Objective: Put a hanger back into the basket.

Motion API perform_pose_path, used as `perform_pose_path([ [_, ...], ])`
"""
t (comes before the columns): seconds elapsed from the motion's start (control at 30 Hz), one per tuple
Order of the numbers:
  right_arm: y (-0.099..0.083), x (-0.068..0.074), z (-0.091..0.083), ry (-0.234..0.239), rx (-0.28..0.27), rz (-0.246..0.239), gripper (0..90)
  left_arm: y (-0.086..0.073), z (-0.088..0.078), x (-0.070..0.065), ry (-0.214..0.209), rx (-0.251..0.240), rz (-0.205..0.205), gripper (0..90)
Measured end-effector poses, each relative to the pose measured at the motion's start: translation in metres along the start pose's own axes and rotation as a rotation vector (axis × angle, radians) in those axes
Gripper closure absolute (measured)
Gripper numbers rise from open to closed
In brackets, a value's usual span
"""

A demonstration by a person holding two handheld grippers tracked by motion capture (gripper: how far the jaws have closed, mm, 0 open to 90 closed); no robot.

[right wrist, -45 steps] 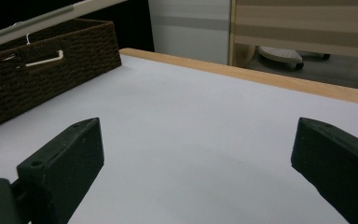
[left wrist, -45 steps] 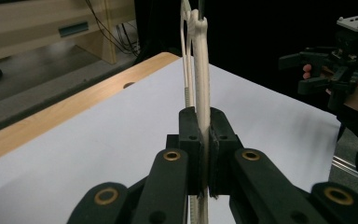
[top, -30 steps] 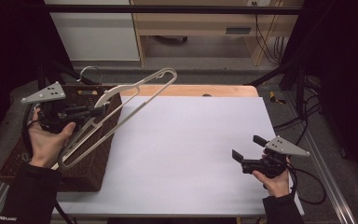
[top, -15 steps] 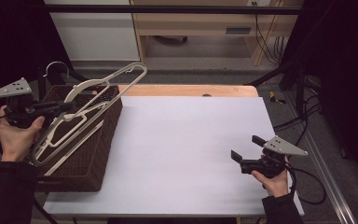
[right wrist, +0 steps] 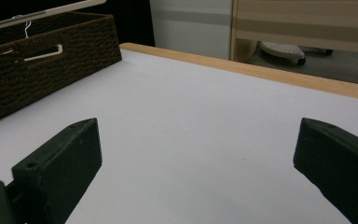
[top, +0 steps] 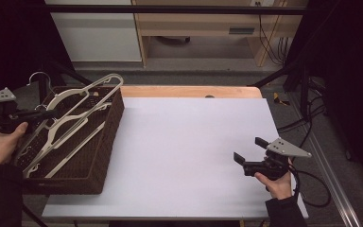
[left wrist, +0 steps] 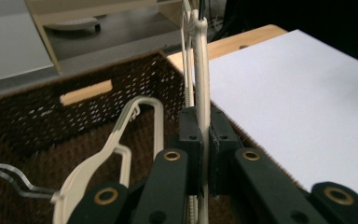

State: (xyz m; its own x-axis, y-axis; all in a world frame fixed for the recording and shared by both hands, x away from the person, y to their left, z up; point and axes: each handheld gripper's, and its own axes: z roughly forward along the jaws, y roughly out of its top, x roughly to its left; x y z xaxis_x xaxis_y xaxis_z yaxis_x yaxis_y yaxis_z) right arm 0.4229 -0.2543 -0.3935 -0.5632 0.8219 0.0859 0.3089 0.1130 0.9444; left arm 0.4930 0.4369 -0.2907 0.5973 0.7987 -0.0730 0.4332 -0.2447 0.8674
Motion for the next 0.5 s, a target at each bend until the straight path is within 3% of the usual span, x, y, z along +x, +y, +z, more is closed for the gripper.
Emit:
perform_pose_path([
  [0.33,-0.001,0.0,0.001,0.0,0.004,0.0,1.4,-0.019,0.004,0.018,0.035,0.055,-0.019,86.2],
  [0.5,0.0,0.0,0.001,-0.002,0.002,0.001,1.4,-0.03,0.011,0.019,0.019,0.08,-0.044,86.2],
])
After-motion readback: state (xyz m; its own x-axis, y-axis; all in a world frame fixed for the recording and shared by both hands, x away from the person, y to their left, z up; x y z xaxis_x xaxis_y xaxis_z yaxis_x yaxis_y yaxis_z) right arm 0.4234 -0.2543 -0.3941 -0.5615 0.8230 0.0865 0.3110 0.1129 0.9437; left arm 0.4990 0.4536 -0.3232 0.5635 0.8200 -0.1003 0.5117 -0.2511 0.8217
